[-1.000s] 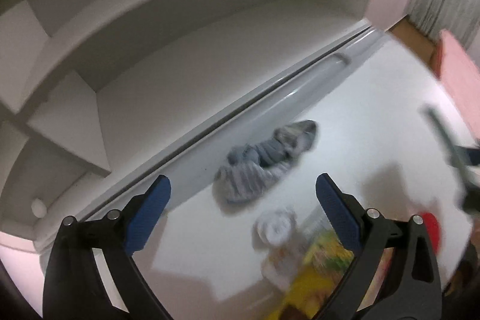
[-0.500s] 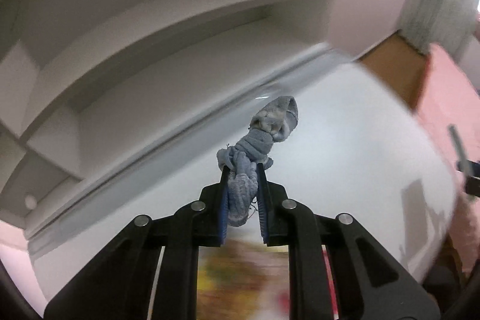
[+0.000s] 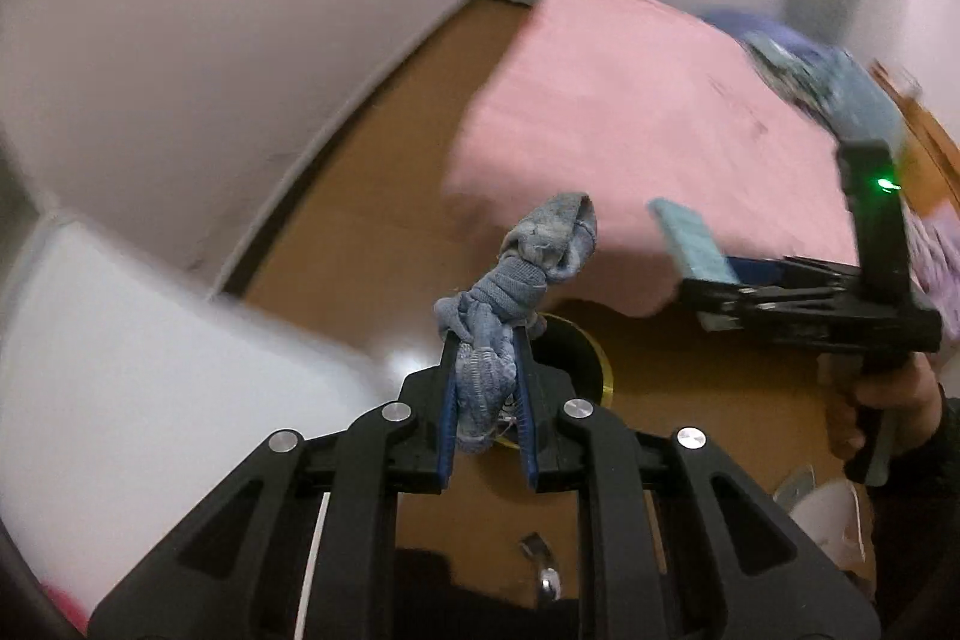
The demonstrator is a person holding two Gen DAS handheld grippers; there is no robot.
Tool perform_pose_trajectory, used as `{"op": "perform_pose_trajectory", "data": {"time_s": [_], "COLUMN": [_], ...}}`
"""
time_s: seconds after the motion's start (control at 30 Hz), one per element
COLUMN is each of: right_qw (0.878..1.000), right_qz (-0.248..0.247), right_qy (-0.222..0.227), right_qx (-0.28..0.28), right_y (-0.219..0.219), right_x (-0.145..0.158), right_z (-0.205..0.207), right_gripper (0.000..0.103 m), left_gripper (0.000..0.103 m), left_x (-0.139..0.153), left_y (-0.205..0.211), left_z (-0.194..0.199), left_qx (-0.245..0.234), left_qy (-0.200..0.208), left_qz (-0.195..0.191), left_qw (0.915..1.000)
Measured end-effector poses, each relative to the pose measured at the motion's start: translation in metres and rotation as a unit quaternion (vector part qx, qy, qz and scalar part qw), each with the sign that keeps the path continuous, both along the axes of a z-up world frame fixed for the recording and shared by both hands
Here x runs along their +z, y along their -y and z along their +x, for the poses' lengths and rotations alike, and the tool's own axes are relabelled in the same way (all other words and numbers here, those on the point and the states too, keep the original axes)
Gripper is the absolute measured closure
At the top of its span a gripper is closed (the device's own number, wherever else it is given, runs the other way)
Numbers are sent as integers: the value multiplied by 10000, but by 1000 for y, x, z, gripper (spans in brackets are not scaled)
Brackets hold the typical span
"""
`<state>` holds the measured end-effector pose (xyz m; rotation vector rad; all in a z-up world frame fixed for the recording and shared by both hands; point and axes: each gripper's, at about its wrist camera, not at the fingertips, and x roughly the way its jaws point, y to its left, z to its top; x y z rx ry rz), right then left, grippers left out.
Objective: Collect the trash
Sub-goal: 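Carry the sock and box over the bin and release both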
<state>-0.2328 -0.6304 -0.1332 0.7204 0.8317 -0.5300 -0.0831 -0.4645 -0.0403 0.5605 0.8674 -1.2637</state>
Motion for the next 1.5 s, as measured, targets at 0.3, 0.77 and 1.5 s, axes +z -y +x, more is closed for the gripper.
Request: {"op": "perform_pose_trajectory", "data": {"time_s": [0.3,0.77,1.5], "right_qw": [9961,9908,9937], "right_qz": [705,1186,746], "right_qy": [-499,-642,-831], "right_qx": [-197,-80,24], "right_y": [39,61,48], "right_x": [-99,-153,-117], "right_z": [-27,-11,21], "right_gripper": [35,35,23], "left_gripper": [87,46,16], "left_x": [-119,-198,-76], "left_y": [80,127,60], "left_z": [-35,-17,-4], "left_qx": [-562,-491,-103], "left_qy": [-378,-770,-400], "left_qz": [735,1099,18], "left_qw": [9950,9897,9991]}}
